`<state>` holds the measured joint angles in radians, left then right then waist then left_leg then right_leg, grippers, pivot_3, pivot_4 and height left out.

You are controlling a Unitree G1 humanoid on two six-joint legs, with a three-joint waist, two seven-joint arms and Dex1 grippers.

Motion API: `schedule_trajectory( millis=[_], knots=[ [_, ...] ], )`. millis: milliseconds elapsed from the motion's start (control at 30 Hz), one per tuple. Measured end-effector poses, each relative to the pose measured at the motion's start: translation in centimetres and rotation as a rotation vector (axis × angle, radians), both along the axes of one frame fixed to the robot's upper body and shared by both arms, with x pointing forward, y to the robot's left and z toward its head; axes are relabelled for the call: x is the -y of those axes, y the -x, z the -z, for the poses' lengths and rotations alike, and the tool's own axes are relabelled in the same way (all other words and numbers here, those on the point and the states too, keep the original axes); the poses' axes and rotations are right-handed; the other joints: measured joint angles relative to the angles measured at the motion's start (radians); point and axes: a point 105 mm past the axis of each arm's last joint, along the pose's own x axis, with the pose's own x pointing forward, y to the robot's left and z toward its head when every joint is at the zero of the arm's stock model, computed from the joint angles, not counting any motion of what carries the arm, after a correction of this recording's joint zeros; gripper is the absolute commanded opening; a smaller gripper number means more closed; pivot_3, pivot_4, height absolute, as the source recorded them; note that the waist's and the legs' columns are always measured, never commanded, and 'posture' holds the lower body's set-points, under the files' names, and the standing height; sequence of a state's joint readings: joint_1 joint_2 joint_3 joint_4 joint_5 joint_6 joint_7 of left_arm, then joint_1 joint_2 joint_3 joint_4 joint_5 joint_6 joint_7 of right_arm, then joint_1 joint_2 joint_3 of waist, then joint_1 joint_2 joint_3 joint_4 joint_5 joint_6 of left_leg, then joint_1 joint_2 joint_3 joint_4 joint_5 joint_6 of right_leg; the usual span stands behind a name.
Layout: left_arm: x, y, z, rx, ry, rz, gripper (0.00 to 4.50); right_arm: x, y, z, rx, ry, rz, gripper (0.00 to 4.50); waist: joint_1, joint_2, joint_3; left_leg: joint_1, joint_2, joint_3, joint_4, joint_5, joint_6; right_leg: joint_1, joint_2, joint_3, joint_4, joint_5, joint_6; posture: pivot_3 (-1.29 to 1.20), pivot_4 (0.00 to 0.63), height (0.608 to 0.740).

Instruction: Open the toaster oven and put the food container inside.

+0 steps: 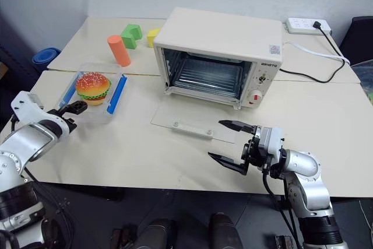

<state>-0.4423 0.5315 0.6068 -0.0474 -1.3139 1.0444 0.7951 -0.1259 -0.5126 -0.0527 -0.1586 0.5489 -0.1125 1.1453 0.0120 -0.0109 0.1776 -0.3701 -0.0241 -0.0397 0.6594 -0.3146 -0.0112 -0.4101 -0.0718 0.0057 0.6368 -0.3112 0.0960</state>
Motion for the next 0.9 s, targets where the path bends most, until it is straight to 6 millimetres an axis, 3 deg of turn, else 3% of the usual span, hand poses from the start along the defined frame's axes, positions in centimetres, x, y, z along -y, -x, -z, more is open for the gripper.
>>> schedule_trajectory(
  millis=[133,333,467,533,700,800,900],
  knots=[
    [-0.2,-0.9,-0.3,-0.038,-0.02,0.018,2.99,0.0,-0.1,-0.1,0.007,-0.009,0.012,4.5,-0.001,0.0,0.0,0.0,0.0,0.0,0.001,0.0,0.0,0.0,0.0,0.0,0.0,0.0,0.0,0.0,0.15,0.74],
    [-2.4,-1.2,-2.3,-0.021,-0.112,0.008,1.21,0.0,-0.2,0.0,0.013,-0.003,0.031,4.5,-0.004,0.0,0.0,-0.001,0.0,0.0,0.0,0.0,-0.001,-0.001,0.0,0.0,0.0,0.0,0.0,0.0,0.15,0.74],
    [-3.7,-0.7,-2.7,-0.054,-0.192,0.037,0.26,0.0,-0.2,0.0,0.016,-0.002,0.038,4.5,-0.015,0.0,0.0,-0.001,0.0,0.0,0.0,0.001,-0.001,-0.001,0.0,0.0,0.0,0.0,0.0,0.0,0.15,0.74],
    [-4.5,-0.5,-2.6,-0.089,-0.233,0.059,0.07,0.1,-0.2,0.1,0.017,-0.002,0.04,4.5,-0.016,0.0,0.0,-0.001,0.001,0.0,-0.001,0.001,-0.001,-0.002,0.001,0.0,0.001,0.0,0.0,0.0,0.15,0.74],
    [-5.9,0.0,-4.6,-0.09,-0.344,0.145,0.0,0.1,-0.1,0.1,0.024,-0.004,0.043,4.5,-0.015,-0.002,0.001,-0.001,0.0,0.0,-0.001,0.001,-0.001,-0.002,0.0,0.0,0.0,0.0,0.0,0.0,0.15,0.74],
    [-4.8,0.0,-5.7,-0.075,-0.366,0.278,0.0,0.2,-0.1,0.2,0.024,-0.002,0.045,4.5,-0.01,-0.002,0.001,-0.002,0.0,-0.001,-0.002,0.001,-0.001,-0.002,-0.001,-0.001,-0.001,0.0,-0.001,0.0,0.15,0.74],
    [-2.2,-0.5,-7.1,-0.047,-0.384,0.44,0.0,0.9,-0.1,0.3,0.019,0.012,0.071,4.5,-0.007,-0.002,0.001,-0.002,-0.002,-0.002,-0.002,0.001,0.0,-0.001,-0.003,-0.001,-0.001,0.0,-0.001,0.0,0.15,0.74]
  ],
)
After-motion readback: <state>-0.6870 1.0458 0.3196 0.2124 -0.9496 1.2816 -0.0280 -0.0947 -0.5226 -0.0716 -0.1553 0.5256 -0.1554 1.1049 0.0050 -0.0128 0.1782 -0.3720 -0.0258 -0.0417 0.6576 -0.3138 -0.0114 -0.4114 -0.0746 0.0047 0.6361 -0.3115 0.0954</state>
